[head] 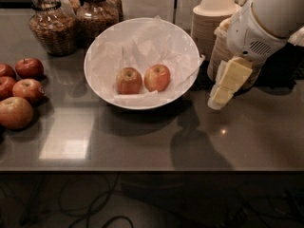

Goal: Pick apple from white bowl

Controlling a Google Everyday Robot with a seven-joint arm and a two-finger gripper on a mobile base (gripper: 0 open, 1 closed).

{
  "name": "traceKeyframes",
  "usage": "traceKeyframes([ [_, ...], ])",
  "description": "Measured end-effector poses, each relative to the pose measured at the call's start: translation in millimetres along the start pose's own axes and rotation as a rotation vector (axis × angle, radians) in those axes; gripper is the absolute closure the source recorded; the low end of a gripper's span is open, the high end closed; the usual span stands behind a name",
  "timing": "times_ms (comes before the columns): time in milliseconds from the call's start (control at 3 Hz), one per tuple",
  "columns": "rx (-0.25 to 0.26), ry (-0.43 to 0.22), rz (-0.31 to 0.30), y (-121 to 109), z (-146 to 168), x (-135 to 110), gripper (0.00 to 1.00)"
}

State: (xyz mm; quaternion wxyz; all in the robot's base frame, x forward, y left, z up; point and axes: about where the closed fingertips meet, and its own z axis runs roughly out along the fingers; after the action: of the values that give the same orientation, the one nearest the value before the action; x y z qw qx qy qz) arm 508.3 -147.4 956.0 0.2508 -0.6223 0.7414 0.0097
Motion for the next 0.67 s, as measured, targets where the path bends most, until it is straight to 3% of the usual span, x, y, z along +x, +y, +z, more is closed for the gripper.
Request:
traceKeyframes([
  [667, 0.003, -0.159, -0.001, -28, 32, -28, 0.00],
])
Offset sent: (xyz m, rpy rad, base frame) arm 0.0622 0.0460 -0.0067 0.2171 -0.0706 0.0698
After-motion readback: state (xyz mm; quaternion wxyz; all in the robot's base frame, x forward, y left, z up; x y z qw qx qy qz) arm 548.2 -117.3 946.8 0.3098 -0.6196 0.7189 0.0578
